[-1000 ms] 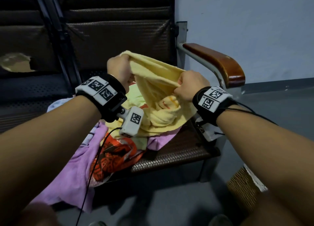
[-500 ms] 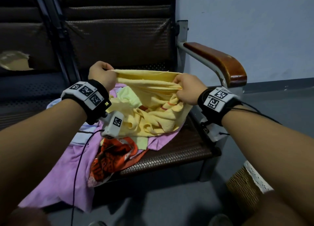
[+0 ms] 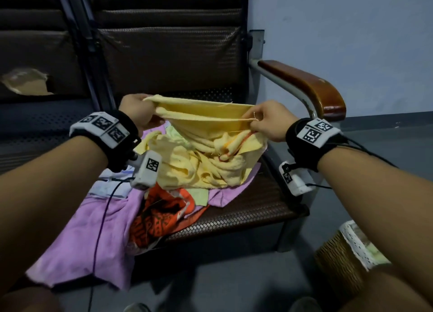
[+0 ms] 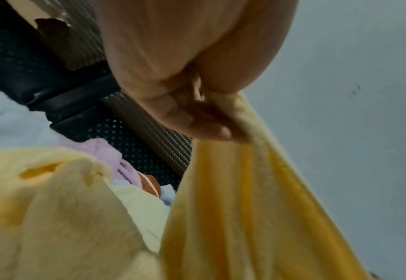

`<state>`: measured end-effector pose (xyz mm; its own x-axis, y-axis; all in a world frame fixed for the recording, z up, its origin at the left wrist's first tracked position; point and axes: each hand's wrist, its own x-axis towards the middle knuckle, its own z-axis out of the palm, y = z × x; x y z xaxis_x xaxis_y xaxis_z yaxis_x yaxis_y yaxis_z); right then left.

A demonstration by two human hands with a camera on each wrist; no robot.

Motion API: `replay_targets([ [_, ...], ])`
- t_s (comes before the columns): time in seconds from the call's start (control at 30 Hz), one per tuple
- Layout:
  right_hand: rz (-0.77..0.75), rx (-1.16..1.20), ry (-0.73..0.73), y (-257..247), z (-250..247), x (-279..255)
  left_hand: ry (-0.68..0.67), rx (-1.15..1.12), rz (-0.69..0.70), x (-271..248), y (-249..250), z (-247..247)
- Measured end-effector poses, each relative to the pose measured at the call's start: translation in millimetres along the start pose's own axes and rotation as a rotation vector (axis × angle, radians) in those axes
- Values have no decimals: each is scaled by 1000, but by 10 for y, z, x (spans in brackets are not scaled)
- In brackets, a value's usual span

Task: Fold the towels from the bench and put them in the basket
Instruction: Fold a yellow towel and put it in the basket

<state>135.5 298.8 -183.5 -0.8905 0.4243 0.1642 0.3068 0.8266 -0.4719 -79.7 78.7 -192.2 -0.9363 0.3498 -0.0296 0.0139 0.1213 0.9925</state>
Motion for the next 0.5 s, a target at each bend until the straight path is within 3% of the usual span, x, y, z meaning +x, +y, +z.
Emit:
replay_targets([
  [0.13,30,-139,-13,10,31,-25,-324,-29,-71,-40,23,-59],
  [0.33,112,-264,80,144,-27,-100,-471,-107,-58,-135,126,-159],
  [0.4,125,-249,102,224,-53,-127,-468,-91,-70,-141,122,-220],
  [0.5,91,-192,80,247,-92,-177,-285,-58,-87,-132,80,-268],
])
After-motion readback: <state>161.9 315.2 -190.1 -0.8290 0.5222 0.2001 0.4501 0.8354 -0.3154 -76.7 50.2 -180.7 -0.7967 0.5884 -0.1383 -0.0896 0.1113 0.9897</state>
